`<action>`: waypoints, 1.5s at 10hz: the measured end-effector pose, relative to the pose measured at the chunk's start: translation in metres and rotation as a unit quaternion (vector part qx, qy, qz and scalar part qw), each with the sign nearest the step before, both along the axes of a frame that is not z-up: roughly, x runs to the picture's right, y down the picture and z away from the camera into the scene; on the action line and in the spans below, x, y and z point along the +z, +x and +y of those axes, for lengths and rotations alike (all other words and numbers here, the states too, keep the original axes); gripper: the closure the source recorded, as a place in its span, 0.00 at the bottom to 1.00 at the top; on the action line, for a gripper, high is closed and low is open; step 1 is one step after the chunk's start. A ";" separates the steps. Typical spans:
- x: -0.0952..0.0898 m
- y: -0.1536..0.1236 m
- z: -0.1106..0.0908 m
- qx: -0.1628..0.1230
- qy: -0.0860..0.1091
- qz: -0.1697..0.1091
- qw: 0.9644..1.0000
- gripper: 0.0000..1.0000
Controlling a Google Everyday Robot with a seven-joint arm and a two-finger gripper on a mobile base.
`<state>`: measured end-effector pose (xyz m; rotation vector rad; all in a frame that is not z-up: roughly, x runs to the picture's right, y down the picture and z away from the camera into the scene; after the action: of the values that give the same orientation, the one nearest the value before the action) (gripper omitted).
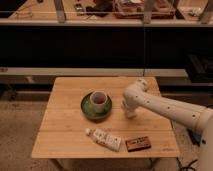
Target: Wipe the white sponge on the table
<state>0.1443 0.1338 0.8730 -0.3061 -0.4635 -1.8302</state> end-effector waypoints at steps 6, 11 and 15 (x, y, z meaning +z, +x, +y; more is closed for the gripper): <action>-0.053 0.078 0.084 -0.017 -0.042 0.026 0.999 1.00; 0.008 0.148 0.020 0.035 -0.007 0.140 0.990 1.00; 0.062 0.087 -0.019 0.055 -0.013 0.124 0.991 1.00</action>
<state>0.2316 0.1150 0.9348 -0.5099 -0.3247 -1.6537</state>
